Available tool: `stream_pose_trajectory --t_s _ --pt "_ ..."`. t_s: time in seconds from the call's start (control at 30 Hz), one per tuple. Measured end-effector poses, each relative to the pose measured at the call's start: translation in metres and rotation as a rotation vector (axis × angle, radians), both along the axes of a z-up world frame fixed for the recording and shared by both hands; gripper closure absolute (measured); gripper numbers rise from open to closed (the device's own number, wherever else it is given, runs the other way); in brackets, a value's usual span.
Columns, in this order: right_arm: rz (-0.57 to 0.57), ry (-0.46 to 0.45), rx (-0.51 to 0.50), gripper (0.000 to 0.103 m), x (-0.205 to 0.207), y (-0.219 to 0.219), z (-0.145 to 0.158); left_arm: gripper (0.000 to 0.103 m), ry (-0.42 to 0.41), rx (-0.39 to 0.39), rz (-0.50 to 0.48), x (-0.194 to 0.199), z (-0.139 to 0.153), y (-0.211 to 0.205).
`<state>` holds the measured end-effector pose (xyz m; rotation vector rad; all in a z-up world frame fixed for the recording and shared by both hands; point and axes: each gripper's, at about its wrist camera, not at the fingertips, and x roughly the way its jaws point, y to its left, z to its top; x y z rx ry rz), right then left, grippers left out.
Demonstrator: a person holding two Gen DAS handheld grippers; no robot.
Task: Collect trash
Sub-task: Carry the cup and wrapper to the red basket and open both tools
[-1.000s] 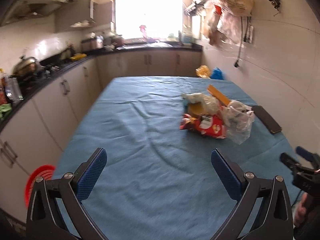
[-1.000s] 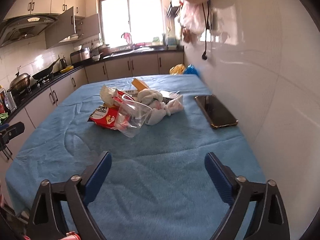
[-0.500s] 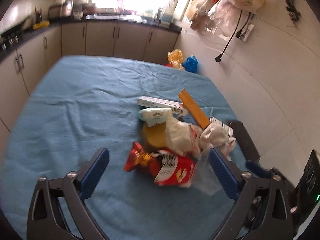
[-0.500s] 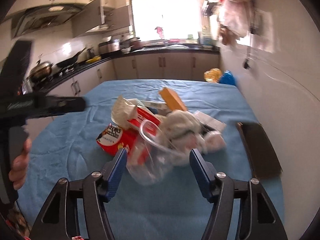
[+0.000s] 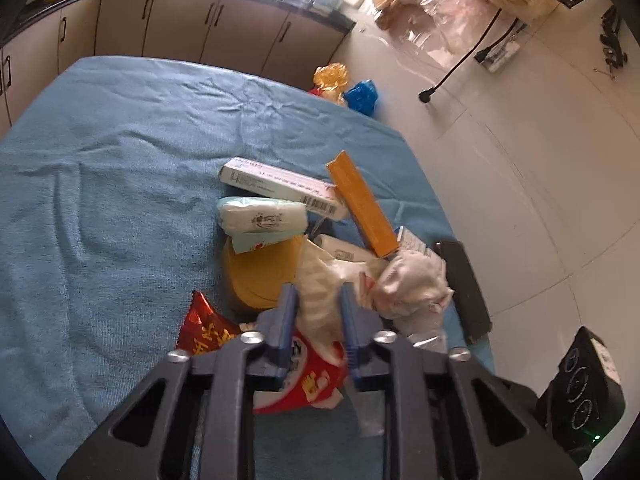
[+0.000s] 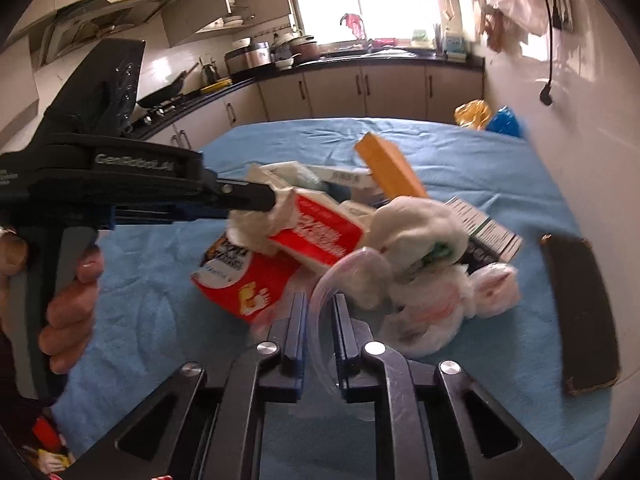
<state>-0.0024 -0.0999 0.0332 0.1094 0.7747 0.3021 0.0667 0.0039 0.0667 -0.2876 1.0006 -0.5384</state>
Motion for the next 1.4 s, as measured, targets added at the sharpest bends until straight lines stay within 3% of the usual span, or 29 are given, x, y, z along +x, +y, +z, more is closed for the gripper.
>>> stream_pose_trajectory --t_s 0.1,0.3,0.7,0.9,1.1,1.4 --pt "0.015 0.000 0.030 0.092 -0.009 0.005 0.002 0.101 -0.013 -0.007 0.003 -0.011 0.009 0.006" --pt "0.036 -0.026 0.057 0.092 -0.033 0.017 0.016 0.101 -0.061 -0.001 0.002 -0.032 0.026 0.018" --pt "0.071 -0.082 0.040 0.092 -0.086 0.046 0.047 0.102 -0.169 -0.050 0.099 -0.113 0.066 0.107" --pt "0.118 -0.079 0.037 0.092 -0.095 0.083 0.051 0.101 -0.216 -0.027 0.225 -0.158 0.072 0.181" --pt "0.218 -0.063 0.057 0.092 -0.093 0.143 0.051 0.101 -0.240 0.039 0.420 -0.205 0.069 0.274" --pt "0.454 -0.045 0.072 0.092 -0.083 0.294 0.052 0.101 -0.195 0.153 0.716 -0.254 0.035 0.402"
